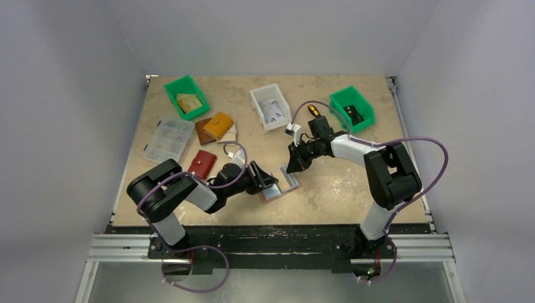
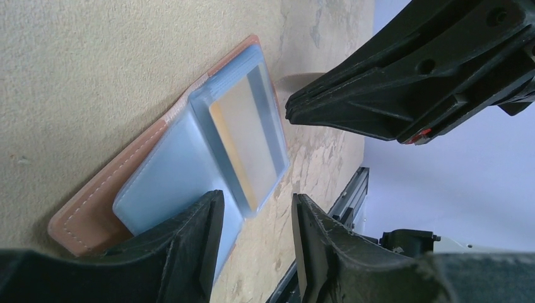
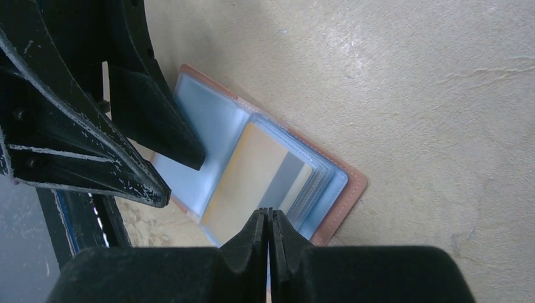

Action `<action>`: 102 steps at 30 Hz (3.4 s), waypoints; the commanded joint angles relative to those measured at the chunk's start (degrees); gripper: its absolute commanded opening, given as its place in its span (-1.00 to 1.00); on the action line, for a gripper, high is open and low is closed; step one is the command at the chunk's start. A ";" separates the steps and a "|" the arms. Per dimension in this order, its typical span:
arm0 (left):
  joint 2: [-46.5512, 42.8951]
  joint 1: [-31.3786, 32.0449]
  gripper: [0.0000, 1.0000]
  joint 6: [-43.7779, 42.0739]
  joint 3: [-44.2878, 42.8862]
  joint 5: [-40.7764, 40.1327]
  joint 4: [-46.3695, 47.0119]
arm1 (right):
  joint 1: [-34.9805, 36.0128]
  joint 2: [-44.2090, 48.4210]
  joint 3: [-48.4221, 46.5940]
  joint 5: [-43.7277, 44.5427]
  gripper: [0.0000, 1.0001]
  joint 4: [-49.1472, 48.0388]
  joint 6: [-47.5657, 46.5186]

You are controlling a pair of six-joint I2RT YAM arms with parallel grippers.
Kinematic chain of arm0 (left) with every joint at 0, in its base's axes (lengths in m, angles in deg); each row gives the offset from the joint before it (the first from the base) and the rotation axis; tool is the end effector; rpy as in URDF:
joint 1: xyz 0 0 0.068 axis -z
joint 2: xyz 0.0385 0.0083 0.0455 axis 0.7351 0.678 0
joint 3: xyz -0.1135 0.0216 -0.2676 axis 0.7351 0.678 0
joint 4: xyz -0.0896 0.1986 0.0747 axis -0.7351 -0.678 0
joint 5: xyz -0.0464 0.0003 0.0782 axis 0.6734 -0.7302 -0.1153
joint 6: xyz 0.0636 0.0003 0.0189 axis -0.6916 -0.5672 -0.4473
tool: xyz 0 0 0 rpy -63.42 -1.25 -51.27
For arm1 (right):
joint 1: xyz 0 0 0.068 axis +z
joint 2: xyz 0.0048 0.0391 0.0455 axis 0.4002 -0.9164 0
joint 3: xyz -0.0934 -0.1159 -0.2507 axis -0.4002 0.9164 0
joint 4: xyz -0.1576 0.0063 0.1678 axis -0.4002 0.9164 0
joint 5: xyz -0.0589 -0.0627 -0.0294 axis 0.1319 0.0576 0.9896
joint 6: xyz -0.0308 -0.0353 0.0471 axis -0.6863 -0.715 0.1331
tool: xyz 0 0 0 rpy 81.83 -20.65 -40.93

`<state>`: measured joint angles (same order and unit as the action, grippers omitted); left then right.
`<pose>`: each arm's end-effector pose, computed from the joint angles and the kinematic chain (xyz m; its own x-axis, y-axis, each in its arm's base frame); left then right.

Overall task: Take the credit cards out of the card holder
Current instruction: Remove the credit card from the card holder.

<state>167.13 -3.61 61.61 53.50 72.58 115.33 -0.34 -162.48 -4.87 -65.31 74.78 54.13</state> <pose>0.1936 -0.1969 0.1568 -0.8354 -0.4876 -0.2538 0.0108 0.4472 -0.8944 0.2804 0.1596 0.1931 -0.6615 -0.4479 -0.6015 -0.7475 0.4587 0.4805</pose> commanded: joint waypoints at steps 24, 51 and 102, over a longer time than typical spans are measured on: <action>2.03 0.95 -0.04 1.02 -2.27 -3.30 -2.74 | 0.22 -2.31 -3.01 1.88 -0.80 0.55 1.06; 7.71 1.28 -0.20 6.89 -1.32 -5.06 1.75 | 4.95 -8.77 -6.26 -1.67 -0.86 6.30 2.83; 18.01 -0.06 -0.93 2.80 2.48 -3.19 12.25 | 0.49 -7.15 -9.38 -13.01 -0.29 14.41 -5.82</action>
<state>182.52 -3.61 66.99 55.03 70.85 134.13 -1.17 -170.68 -12.63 -71.12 86.08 50.05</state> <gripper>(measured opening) 0.040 0.364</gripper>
